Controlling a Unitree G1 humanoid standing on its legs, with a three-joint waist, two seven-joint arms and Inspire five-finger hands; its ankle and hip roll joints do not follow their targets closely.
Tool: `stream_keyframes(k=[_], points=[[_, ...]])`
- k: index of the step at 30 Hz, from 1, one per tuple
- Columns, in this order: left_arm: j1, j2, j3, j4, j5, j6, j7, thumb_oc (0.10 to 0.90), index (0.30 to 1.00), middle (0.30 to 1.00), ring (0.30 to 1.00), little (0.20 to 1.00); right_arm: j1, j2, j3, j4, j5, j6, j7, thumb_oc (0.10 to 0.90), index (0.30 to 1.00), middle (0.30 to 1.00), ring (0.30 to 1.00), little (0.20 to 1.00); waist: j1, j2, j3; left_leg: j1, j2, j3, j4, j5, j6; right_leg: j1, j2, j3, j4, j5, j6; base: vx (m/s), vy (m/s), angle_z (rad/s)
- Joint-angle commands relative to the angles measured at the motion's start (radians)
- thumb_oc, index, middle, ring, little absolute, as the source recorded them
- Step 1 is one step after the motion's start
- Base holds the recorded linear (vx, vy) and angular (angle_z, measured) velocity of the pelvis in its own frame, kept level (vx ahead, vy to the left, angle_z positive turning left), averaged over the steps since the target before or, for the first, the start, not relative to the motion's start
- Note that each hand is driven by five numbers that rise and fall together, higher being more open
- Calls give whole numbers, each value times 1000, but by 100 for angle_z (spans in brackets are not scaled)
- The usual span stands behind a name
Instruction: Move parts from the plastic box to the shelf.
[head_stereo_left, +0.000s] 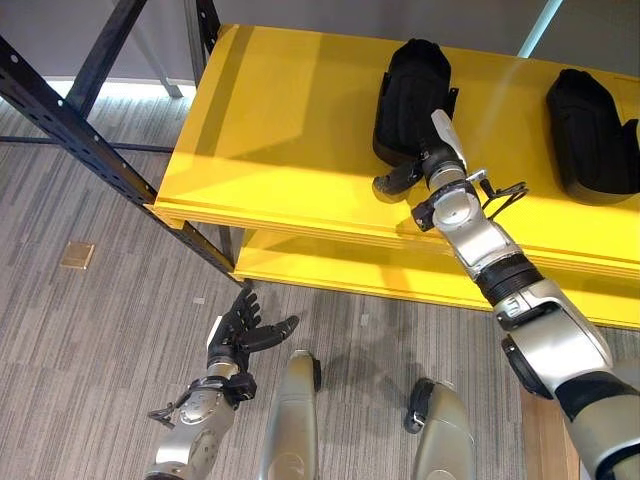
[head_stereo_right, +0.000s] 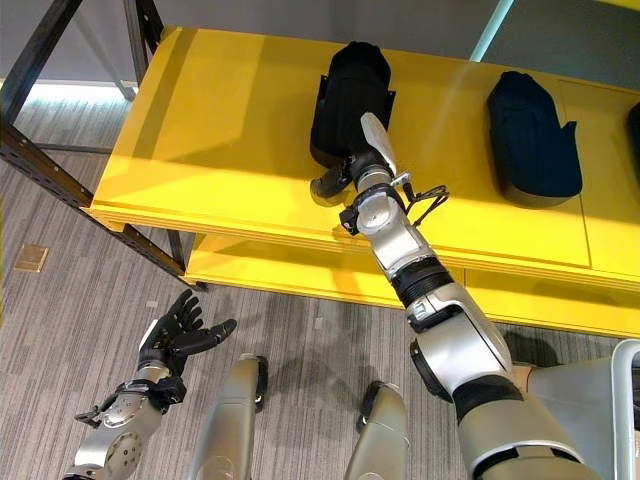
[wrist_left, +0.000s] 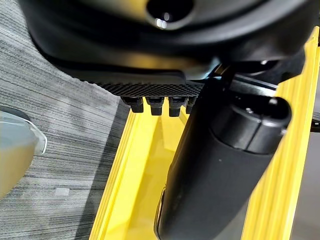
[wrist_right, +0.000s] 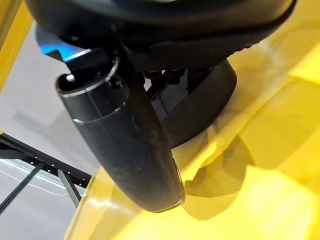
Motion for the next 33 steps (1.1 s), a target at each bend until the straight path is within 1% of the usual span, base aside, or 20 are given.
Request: stream_keyframes(k=[1,9,18,33], points=[[-16,26,20,-72,-16,-78,16,900,1000,1000,1000,1000,-11,-6,-49,-66,38,-53,-13,900,1000,1000,1000,1000,11,-2,-11,-2,21,-76,-52,-12,-5,57,11,-14,12,-80,-32,0,0,0],[-12,27,27,-71,-12,-75,15,900,1000,1000,1000,1000,19,-17,-58,-125,39,-56,-13,900,1000,1000,1000,1000,6,-6,-12,5,24,-75,-58,-11,-6,61,13,-15,7,-78,-33,0,0,0],[-8,29,28,-65,-12,-75,9,900,1000,1000,1000,1000,-21,-78,-67,-189,-13,-61,-28,900,1000,1000,1000,1000,1,-15,-18,7,27,-72,-64,-9,-8,61,15,-15,3,-76,-31,0,0,0],[-1,28,43,-60,-18,-89,5,900,1000,1000,1000,1000,-60,-168,-30,-114,-72,-47,2,900,1000,1000,1000,1000,-1,-25,-15,5,32,-75,-66,-6,-12,59,20,-17,2,-76,-31,0,0,0]])
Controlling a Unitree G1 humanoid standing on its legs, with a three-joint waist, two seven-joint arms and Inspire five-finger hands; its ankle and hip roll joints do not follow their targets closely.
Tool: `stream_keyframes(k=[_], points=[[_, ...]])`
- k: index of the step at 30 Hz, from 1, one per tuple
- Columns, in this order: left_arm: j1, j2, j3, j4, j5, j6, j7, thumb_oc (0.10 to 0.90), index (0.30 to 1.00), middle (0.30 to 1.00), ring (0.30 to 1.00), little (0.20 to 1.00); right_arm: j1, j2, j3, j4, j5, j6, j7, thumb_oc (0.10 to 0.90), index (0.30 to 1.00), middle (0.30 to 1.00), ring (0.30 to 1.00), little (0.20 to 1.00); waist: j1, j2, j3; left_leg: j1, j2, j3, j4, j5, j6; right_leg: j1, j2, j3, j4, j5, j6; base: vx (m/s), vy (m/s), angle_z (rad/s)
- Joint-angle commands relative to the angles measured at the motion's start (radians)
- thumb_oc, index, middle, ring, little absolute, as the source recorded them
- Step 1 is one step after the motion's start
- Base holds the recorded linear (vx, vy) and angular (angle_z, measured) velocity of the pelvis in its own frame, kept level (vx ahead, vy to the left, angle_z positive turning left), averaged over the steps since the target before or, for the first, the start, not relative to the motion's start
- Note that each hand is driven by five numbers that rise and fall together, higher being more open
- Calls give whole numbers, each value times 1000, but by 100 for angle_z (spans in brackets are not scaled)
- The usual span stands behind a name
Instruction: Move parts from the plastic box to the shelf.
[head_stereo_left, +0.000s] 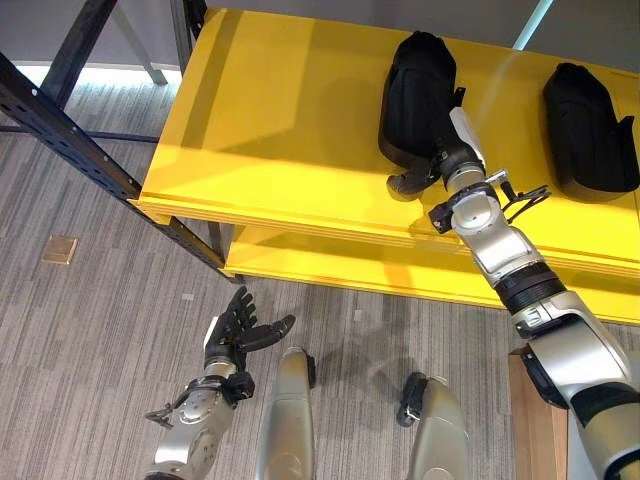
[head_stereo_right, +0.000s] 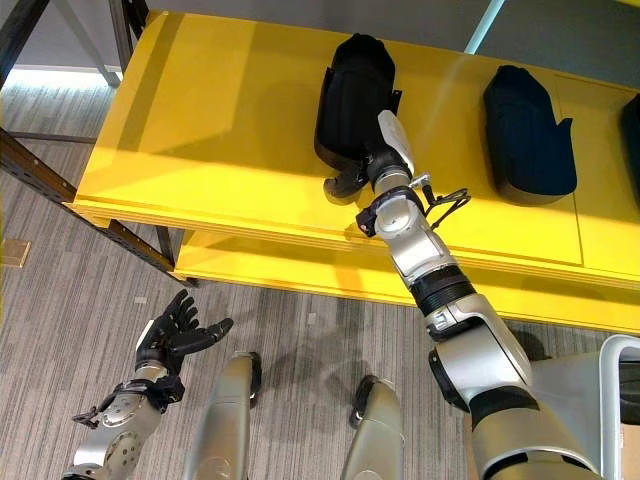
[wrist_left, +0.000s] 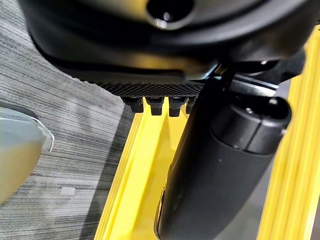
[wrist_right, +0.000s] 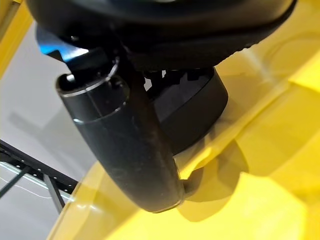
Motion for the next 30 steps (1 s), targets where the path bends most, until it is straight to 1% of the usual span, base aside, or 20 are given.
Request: stream_keyframes(k=[1,10,13,17,21,23,27,30], points=[[-2,28,36,-66,-17,-91,-3,900,1000,1000,1000,1000,-98,-76,-15,-38,-50,-61,-25,900,1000,1000,1000,1000,2,0,-25,18,21,-75,-68,-3,-13,65,11,-12,8,-77,-30,0,0,0],[7,22,48,-66,-16,-89,-4,900,1000,1000,1000,1000,-68,-91,-14,-39,-56,-58,-8,900,1000,1000,1000,1000,-1,-4,-21,14,25,-78,-68,-1,-14,63,14,-14,7,-76,-31,0,0,0],[8,23,50,-64,-17,-88,-4,900,1000,1000,1000,1000,-74,-88,-15,-69,-46,-65,-7,900,1000,1000,1000,1000,0,-4,-22,14,27,-77,-66,-2,-15,64,14,-15,6,-75,-31,0,0,0],[6,24,60,-64,-21,-89,-2,900,1000,1000,1000,1000,-81,-104,-37,-207,-16,-89,-16,900,1000,1000,1000,1000,-2,-6,-26,14,24,-78,-64,-5,-15,64,12,-13,10,-78,-30,0,0,0],[5,22,61,-60,-21,-87,0,900,1000,1000,1000,1000,-78,-119,-63,-335,-14,-116,-33,900,1000,1000,1000,1000,-4,-9,-31,15,22,-78,-61,-7,-13,66,11,-13,12,-80,-30,0,0,0],[3,20,62,-57,-20,-87,3,900,1000,1000,1000,1000,-77,-125,-71,-402,-19,-130,-37,900,1000,1000,1000,1000,-5,-10,-31,15,22,-78,-61,-8,-12,65,11,-12,12,-80,-29,0,0,0],[1,20,66,-58,-14,-85,8,900,1000,1000,1000,1000,-73,-147,-89,-517,-69,-144,-45,900,1000,1000,1000,1000,-8,-14,-37,15,20,-77,-62,-10,-11,65,11,-12,14,-81,-28,0,0,0],[3,20,67,-58,-9,-85,7,900,1000,1000,1000,1000,-68,-157,-92,-549,-91,-151,-45,900,1000,1000,1000,1000,-9,-15,-39,14,19,-77,-59,-11,-11,63,11,-13,17,-82,-27,0,0,0]])
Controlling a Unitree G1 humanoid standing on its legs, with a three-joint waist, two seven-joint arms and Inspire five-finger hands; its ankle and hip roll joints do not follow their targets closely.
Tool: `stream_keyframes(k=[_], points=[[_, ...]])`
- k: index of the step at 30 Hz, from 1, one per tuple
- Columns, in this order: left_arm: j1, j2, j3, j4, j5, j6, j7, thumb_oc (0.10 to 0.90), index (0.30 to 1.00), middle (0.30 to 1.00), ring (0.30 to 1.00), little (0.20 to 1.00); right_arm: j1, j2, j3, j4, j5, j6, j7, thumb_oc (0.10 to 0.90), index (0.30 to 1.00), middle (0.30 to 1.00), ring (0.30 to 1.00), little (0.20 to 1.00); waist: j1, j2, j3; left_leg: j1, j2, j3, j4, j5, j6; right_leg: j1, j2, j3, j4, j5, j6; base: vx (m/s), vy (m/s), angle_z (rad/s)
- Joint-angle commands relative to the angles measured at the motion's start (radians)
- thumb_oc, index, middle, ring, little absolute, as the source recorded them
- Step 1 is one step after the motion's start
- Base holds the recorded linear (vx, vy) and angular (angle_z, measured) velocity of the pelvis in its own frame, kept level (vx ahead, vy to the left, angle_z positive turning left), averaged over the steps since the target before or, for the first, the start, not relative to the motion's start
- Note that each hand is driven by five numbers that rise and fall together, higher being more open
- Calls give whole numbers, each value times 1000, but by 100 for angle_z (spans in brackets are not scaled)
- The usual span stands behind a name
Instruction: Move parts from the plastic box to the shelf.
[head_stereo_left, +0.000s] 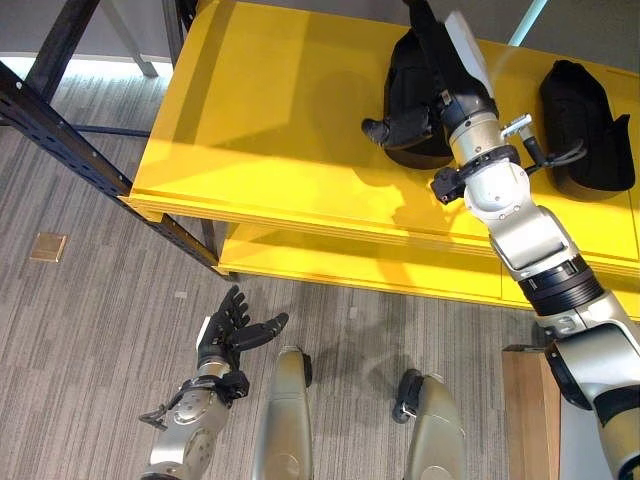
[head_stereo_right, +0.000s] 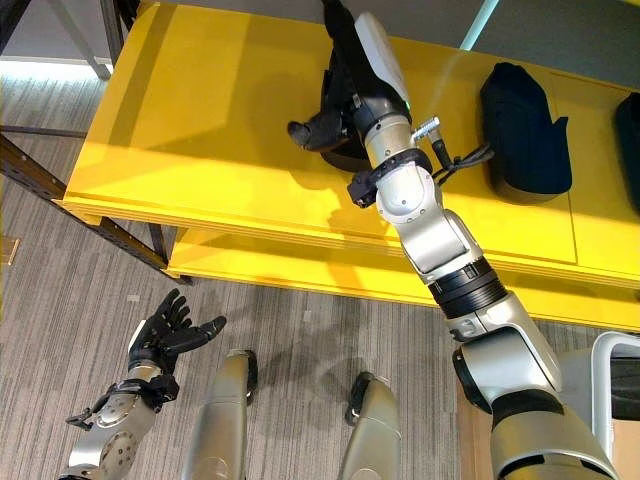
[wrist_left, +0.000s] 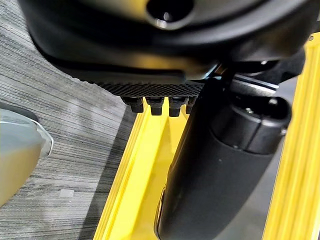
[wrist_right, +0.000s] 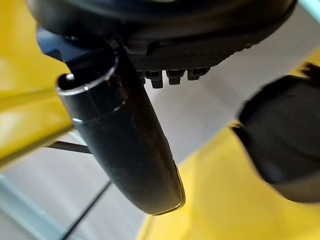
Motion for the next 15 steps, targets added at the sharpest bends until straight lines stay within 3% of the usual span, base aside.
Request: stream_keyframes(k=[1,10,15], points=[[0,21,35,-64,-7,-84,3,900,1000,1000,1000,1000,-76,-56,-84,-82,-75,-91,-69,900,1000,1000,1000,1000,-3,2,-50,12,17,-77,-56,-11,-10,63,8,-13,19,-83,-26,0,0,0],[5,10,42,-65,0,-79,8,900,1000,1000,1000,1000,27,-43,-132,-192,-62,-114,-61,900,1000,1000,1000,1000,-14,-1,-53,14,18,-75,-56,-11,-8,62,11,-10,16,-82,-26,0,0,0],[22,-18,67,-72,11,-76,17,900,1000,1000,1000,1000,282,-9,-227,-345,0,-166,-31,900,1000,1000,1000,1000,-39,-11,-62,26,23,-76,-79,-5,-8,83,17,-18,-12,-70,-24,0,0,0]])
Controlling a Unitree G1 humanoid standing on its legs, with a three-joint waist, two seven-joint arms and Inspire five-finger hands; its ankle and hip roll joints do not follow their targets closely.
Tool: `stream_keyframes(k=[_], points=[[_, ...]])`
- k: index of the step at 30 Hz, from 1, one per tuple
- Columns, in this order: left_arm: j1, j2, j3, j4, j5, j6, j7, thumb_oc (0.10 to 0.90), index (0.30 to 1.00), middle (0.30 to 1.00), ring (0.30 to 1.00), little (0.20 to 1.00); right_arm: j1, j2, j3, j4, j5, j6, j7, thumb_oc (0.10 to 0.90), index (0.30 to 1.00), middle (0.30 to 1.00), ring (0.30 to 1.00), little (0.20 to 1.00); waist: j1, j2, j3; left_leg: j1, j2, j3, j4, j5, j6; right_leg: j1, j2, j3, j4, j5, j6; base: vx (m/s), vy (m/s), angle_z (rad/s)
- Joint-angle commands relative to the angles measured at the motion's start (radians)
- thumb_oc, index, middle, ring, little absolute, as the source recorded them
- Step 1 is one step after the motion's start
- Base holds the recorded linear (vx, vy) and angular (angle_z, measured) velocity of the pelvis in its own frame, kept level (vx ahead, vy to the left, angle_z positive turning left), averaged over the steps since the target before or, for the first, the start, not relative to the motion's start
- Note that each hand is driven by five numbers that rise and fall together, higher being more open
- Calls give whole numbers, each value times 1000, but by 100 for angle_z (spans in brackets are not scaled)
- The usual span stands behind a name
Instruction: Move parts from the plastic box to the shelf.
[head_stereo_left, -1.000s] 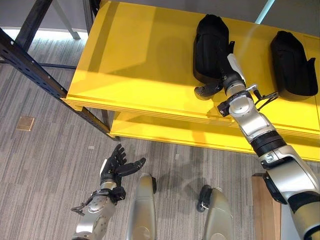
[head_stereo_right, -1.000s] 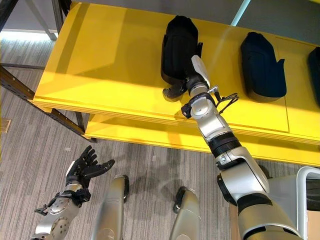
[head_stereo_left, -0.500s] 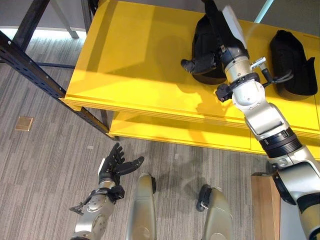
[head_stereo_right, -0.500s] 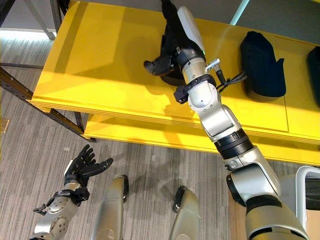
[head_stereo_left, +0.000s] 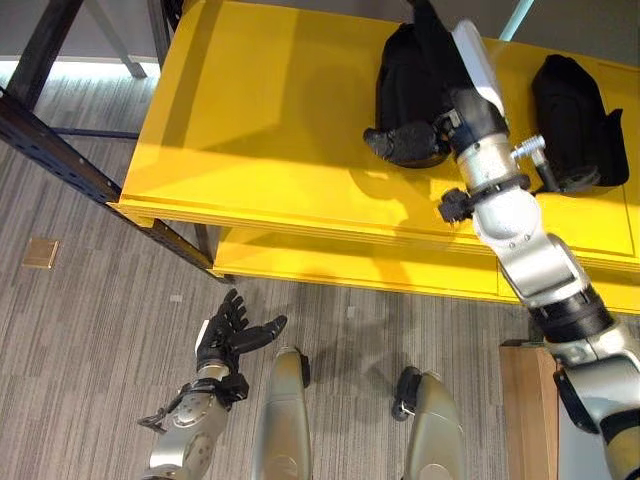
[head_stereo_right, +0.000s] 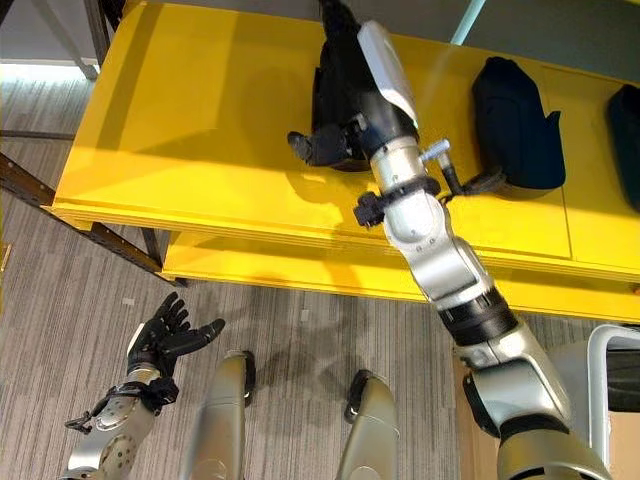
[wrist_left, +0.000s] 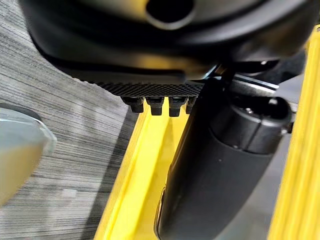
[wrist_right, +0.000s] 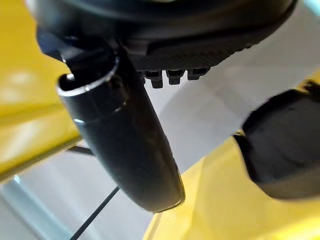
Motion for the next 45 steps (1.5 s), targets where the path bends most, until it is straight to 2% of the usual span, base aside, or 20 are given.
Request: stream_keyframes(k=[1,6,7,9,11,13,16,23,29,30,31,33,35,37,38,39,40,42,44,45], points=[[12,10,29,-72,11,-75,-1,900,1000,1000,1000,1000,28,9,-126,-124,46,-137,-17,900,1000,1000,1000,1000,-11,-8,-69,32,22,-78,-85,6,-9,83,13,-18,-3,-67,-24,35,-11,0],[48,-19,46,-65,13,-71,-8,900,1000,1000,1000,1000,323,61,-215,-237,115,-190,41,900,1000,1000,1000,1000,-40,-26,-95,87,28,-74,-168,36,-11,151,27,-40,-103,-22,-10,61,-23,-2],[68,-33,53,-63,14,-69,-18,900,1000,1000,1000,1000,432,85,-240,-274,138,-213,65,900,1000,1000,1000,1000,-54,-33,-110,122,31,-72,-219,61,-11,195,36,-54,-163,5,-1,104,-13,-6],[80,-38,57,-61,15,-71,-20,900,1000,1000,1000,1000,488,92,-258,-294,148,-224,77,900,1000,1000,1000,1000,-61,-35,-116,142,32,-67,-254,74,-11,216,39,-61,-197,19,4,90,5,4],[123,-53,95,-44,27,-71,-51,900,1000,1000,1000,1000,669,99,-326,-327,142,-256,118,900,1000,1000,1000,1000,-91,-35,-155,233,33,-51,-399,132,-13,301,46,-77,-334,75,29,161,40,-1],[146,-64,112,-32,30,-74,-66,900,1000,1000,1000,1000,754,116,-349,-326,169,-266,145,900,1000,1000,1000,1000,-103,-36,-176,285,34,-39,-481,163,-20,353,49,-90,-414,104,40,139,34,-6],[177,-77,134,-15,42,-72,-85,900,1000,1000,1000,1000,838,141,-365,-306,171,-269,165,900,1000,1000,1000,1000,-112,-35,-225,375,37,-18,-635,217,-25,421,56,-105,-533,156,55,142,38,1],[227,-117,165,-21,61,-72,-98,900,1000,1000,1000,1000,938,218,-380,-176,170,-247,162,900,1000,1000,1000,1000,-122,-37,-308,535,25,35,-858,288,-24,538,45,-116,-686,272,95,107,74,0],[238,-121,173,-45,88,-68,-117,900,1000,1000,1000,1000,977,277,-383,-91,212,-226,166,900,1000,1000,1000,1000,-125,-44,-340,590,2,63,-902,279,-12,562,23,-94,-723,325,114,39,101,-4],[234,-117,169,-56,101,-69,-120,900,1000,1000,1000,1000,986,295,-387,-75,232,-225,166,900,1000,1000,1000,1000,-129,-46,-341,593,-7,66,-891,269,-6,561,14,-86,-718,342,119,-3,292,-4],[212,-85,144,-64,156,-62,-141,900,1000,1000,1000,1000,1015,332,-395,-34,282,-211,176,900,1000,1000,1000,1000,-150,-46,-330,608,-38,84,-872,236,23,545,-10,-45,-687,378,129,-5,292,-4],[202,-72,138,-67,176,-65,-144,900,1000,1000,1000,1000,1024,346,-399,-30,295,-209,176,900,1000,1000,1000,1000,-157,-47,-323,607,-49,92,-866,228,31,530,-17,-27,-673,394,129,-53,237,-19],[171,-48,123,-61,200,-69,-141,900,1000,1000,1000,1000,1033,370,-402,-30,315,-207,178,900,1000,1000,1000,1000,-181,-48,-298,606,-63,117,-863,223,45,489,-26,23,-657,457,129,-146,236,-43],[148,-43,113,-59,204,-76,-140,900,1000,1000,1000,1000,1047,387,-407,-31,316,-206,180,900,1000,1000,1000,1000,-198,-42,-288,605,-79,166,-875,216,52,448,-51,45,-699,563,129,-179,271,-111],[143,-44,115,-53,196,-83,-133,900,1000,1000,1000,1000,1046,390,-405,-19,318,-209,174,900,1000,1000,1000,1000,-197,-28,-270,615,-80,217,-878,207,61,418,-75,-11,-705,587,129,-225,482,-149],[143,-66,124,-27,184,-81,-116,900,1000,1000,1000,1000,1032,376,-384,11,318,-214,167,900,1000,1000,1000,1000,-167,8,-240,645,-62,296,-884,181,79,425,-113,-218,-609,450,126,-176,397,-196],[143,-67,124,-27,185,-82,-117,900,1000,1000,1000,1000,1032,375,-384,12,318,-214,167,900,1000,1000,1000,1000,-167,8,-238,648,-62,296,-885,180,79,425,-114,-217,-604,446,126,-156,334,-224],[162,-98,153,-26,161,-80,-102,900,1000,1000,1000,1000,1018,365,-359,29,311,-210,165,900,1000,1000,1000,1000,-128,5,-226,661,-54,379,-883,181,87,449,-157,-362,-555,408,116,-119,93,-202],[195,-121,170,-33,139,-73,-106,900,1000,1000,1000,1000,1003,355,-341,46,300,-195,168,900,1000,1000,1000,1000,-110,-14,-226,684,-52,439,-887,178,85,472,-167,-409,-580,423,118,-62,-35,-119],[197,-121,171,-35,139,-72,-106,900,1000,1000,1000,1000,1003,355,-340,45,300,-194,167,900,1000,1000,1000,1000,-106,-14,-225,688,-51,444,-888,178,84,474,-163,-405,-586,426,118,-24,-149,-135]])
